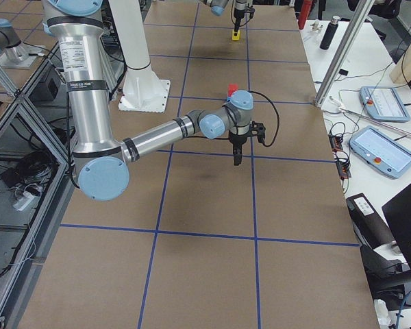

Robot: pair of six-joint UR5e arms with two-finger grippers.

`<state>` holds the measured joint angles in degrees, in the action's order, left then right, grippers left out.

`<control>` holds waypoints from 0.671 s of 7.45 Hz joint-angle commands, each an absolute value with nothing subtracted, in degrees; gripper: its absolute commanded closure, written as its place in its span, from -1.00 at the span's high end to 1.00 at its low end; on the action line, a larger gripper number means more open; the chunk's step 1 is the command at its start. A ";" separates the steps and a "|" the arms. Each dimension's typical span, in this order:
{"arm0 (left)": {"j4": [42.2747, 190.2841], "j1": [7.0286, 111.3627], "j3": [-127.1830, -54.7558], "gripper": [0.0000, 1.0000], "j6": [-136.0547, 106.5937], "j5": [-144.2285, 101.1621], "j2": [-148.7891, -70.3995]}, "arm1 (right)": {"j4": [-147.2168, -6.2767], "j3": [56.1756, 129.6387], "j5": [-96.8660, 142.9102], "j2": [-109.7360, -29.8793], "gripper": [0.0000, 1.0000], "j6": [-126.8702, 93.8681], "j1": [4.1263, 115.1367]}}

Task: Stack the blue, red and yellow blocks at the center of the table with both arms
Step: 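Lower the left gripper onto the yellow cube and close on it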

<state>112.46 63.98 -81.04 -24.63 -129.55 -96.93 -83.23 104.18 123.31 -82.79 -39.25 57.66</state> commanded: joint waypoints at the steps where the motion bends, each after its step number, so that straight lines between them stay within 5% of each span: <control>1: 112.50 63.98 -79.46 0.99 -25.49 -129.64 -97.12 | -83.23 104.24 123.31 -82.79 1.00 -39.29 57.66; 2: 112.50 63.90 -79.02 0.98 -25.84 -129.55 -97.38 | -83.23 104.24 123.31 -82.79 1.00 -39.29 57.66; 3: 112.50 63.90 -78.93 0.69 -26.54 -129.64 -97.56 | -83.23 104.24 123.31 -82.79 1.00 -39.29 57.66; 5: 112.50 63.90 -79.36 -0.99 -29.08 -129.73 -98.00 | -83.32 104.85 123.31 -82.79 1.00 -39.29 57.74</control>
